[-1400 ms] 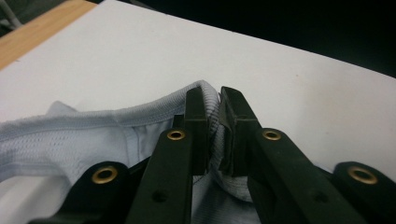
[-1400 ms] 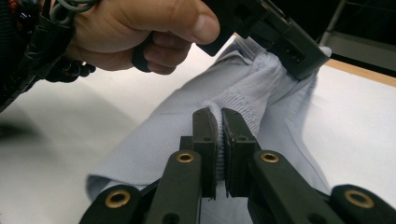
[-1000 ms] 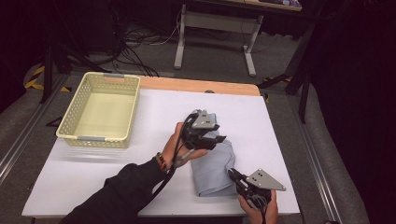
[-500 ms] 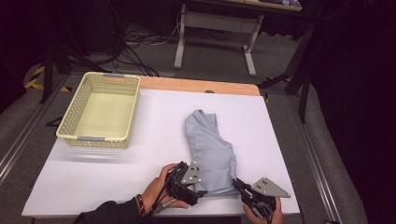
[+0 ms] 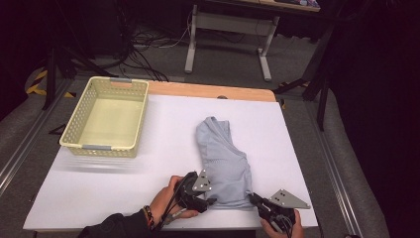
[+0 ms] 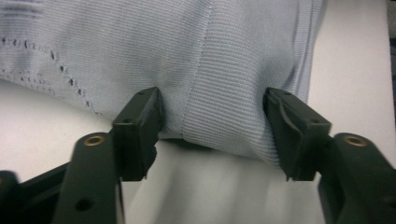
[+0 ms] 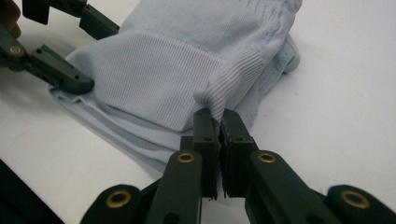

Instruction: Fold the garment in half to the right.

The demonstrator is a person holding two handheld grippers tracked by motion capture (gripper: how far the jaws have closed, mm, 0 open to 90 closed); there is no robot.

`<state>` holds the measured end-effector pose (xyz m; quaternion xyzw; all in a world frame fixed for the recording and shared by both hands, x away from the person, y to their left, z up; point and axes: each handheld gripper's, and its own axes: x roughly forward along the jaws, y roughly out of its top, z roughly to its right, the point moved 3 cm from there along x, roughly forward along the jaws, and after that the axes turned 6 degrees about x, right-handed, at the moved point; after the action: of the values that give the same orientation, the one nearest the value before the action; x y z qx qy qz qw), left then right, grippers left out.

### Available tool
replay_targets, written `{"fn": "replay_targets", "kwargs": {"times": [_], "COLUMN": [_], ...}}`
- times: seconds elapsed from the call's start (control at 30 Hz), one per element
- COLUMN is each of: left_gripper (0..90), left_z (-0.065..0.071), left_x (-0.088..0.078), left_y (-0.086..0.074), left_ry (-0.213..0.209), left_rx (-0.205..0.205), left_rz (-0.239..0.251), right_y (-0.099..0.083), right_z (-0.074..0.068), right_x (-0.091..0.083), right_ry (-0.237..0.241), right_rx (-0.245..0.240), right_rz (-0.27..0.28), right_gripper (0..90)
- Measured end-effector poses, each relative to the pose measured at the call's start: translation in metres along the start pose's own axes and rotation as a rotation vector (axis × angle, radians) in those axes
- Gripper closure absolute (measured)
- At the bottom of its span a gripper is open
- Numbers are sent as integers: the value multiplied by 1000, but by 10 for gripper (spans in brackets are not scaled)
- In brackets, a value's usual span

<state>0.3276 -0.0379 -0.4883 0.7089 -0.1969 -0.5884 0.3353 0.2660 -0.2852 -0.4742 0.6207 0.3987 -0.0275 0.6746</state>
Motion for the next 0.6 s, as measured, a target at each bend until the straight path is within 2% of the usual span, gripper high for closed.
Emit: {"fn": "replay_targets", "kwargs": {"times": [0.1,0.13,0.23,0.3,0.33,0.37,0.4,0.5,0.53,0.6], "left_gripper": [477,532,656,705,717,727,727,740,744,745], "left_z": [-1,-2,-3,-3,-2,-2,-3,-9,-12,-16], "left_x": [-1,-3,-4,-5,-5,-5,-6,-11,-14,-18], "left_y": [-1,-2,-3,-3,-2,-2,-2,-5,-7,-10], "left_ry": [-19,-27,-31,-24,-7,-7,-6,-8,3,19], "left_rx": [-8,-8,6,26,51,51,72,76,83,88], "left_rz": [2,-1,4,4,0,0,0,-15,-28,-40], "right_y": [-2,-2,-4,-5,-5,-5,-5,-6,-6,-5], "right_z": [1,1,4,10,11,11,12,15,14,14], "right_x": [0,-1,-3,-6,-6,-6,-6,-5,-5,-6], "right_ry": [3,6,-11,-10,-14,-14,-19,-5,16,15], "right_rx": [1,3,-1,23,24,24,23,22,12,3], "right_rz": [-8,-12,-20,-1,3,3,4,14,23,29], "right_gripper": [854,851,809,768,744,744,726,710,694,675]}}
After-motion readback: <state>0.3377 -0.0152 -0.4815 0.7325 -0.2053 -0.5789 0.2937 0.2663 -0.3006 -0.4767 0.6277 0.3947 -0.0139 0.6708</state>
